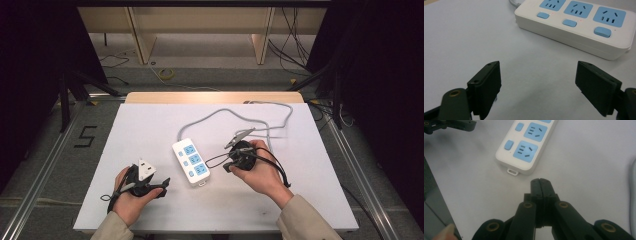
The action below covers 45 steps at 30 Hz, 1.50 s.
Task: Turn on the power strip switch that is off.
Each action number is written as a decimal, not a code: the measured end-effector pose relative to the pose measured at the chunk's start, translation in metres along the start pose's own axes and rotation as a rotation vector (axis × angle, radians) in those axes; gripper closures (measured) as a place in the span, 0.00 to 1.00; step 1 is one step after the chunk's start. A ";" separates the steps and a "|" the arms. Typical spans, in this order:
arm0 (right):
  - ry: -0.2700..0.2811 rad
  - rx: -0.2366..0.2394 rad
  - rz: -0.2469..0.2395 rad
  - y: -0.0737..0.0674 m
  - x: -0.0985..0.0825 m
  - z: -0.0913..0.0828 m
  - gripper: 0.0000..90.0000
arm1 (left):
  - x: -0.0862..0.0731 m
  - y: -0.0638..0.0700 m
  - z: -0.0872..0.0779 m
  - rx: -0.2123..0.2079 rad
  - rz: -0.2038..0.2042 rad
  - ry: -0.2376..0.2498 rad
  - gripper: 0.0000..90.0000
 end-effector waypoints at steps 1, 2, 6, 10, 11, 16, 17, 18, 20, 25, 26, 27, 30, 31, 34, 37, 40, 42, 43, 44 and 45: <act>0.001 0.001 -0.003 0.000 0.001 0.001 1.00 | 0.000 0.000 0.000 0.000 0.000 0.000 0.23; -0.004 0.001 0.000 -0.001 0.001 0.001 1.00 | 0.000 0.000 0.000 0.000 -0.001 0.001 0.23; -0.008 0.005 -0.003 -0.002 0.005 0.004 1.00 | 0.000 0.000 0.000 0.000 -0.002 0.002 0.23; -0.015 0.005 -0.011 -0.003 0.008 0.006 1.00 | 0.000 0.000 0.000 -0.001 -0.001 0.001 0.23; -0.015 0.007 -0.013 -0.003 0.008 0.006 1.00 | 0.000 0.000 0.000 -0.001 0.000 0.001 0.23; -0.022 0.007 -0.011 -0.005 0.012 0.008 1.00 | 0.000 0.000 0.000 0.000 -0.001 0.001 0.23; -0.022 0.008 -0.011 -0.005 0.013 0.008 1.00 | 0.000 0.000 0.000 0.000 -0.001 0.001 0.23; -0.022 0.009 -0.009 -0.006 0.014 0.009 1.00 | 0.000 0.000 0.000 0.000 0.000 0.001 0.23; -0.024 0.010 -0.012 -0.006 0.015 0.010 1.00 | 0.000 0.000 0.000 0.000 0.000 0.001 0.23; -0.031 0.013 -0.012 -0.008 0.019 0.013 1.00 | 0.000 0.001 0.000 0.001 -0.002 0.000 0.23; -0.033 0.015 -0.017 -0.008 0.020 0.013 1.00 | 0.000 0.001 0.001 0.001 -0.001 0.000 0.23; -0.033 0.017 -0.018 -0.009 0.021 0.014 1.00 | 0.000 0.001 0.001 0.002 -0.002 0.000 0.23; -0.034 0.019 -0.020 -0.011 0.025 0.015 1.00 | 0.000 0.001 0.000 0.002 -0.001 0.000 0.23; -0.034 0.019 -0.025 -0.012 0.026 0.015 1.00 | 0.000 0.001 0.001 0.002 -0.002 0.002 0.23; -0.039 0.020 -0.029 -0.013 0.029 0.016 1.00 | 0.000 0.000 0.000 0.001 0.002 0.000 0.23; -0.044 0.023 -0.029 -0.014 0.031 0.018 1.00 | 0.000 0.001 0.000 0.001 0.000 0.000 0.23; -0.044 0.025 -0.031 -0.015 0.033 0.020 1.00 | 0.000 0.001 0.001 0.001 0.001 0.000 0.23; -0.049 0.023 -0.029 -0.015 0.034 0.020 1.00 | 0.000 0.001 0.001 0.001 0.001 -0.001 0.23; -0.049 0.025 -0.034 -0.015 0.035 0.021 1.00 | 0.000 0.001 0.001 0.001 -0.001 0.001 0.23; -0.050 0.025 -0.033 -0.016 0.035 0.022 1.00 | 0.000 0.001 0.001 0.001 -0.001 0.000 0.23; -0.050 0.028 -0.033 -0.016 0.036 0.022 1.00 | 0.000 0.001 0.001 0.001 -0.001 0.001 0.23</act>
Point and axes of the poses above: each handheld gripper's, and its own axes: z roughly forward along the jaws, x roughly out of its top, y roughly to its right, the point moved 2 cm from there along z, roughly forward along the jaws, and after that the axes turned 6 degrees about y, right-handed, at the moved point
